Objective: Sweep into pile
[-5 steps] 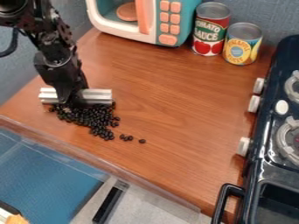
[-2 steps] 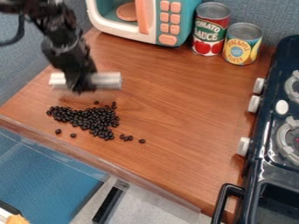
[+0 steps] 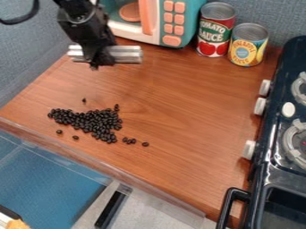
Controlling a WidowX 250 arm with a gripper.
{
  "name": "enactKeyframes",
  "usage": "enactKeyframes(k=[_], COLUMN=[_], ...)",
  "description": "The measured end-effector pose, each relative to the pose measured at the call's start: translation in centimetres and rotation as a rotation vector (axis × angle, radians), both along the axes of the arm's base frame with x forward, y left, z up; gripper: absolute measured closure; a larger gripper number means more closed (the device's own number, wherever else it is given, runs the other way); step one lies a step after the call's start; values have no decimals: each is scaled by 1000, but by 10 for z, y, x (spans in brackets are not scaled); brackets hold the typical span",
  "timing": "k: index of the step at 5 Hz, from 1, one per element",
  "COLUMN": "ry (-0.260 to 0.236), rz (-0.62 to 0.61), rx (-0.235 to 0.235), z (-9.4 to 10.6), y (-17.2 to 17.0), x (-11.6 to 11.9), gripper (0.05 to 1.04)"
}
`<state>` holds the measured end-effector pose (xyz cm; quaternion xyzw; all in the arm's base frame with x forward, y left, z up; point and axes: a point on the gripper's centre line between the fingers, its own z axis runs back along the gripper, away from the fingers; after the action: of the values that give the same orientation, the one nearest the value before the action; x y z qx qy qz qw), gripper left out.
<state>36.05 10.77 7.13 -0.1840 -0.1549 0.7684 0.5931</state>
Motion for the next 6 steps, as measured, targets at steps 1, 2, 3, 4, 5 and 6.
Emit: enactKeyframes(k=[1, 2, 3, 4, 5, 6], ry=[39, 63, 125, 165, 195, 224], rz=[-130, -211, -290, -389, -432, -408], rx=[44, 89, 110, 154, 134, 97], z=[-16, -29, -51, -54, -59, -56], y=[-30, -53, -51, -35, -26, -19], x=[0, -4, -10, -19, -31, -48], gripper=[699, 698, 699, 698, 698, 698])
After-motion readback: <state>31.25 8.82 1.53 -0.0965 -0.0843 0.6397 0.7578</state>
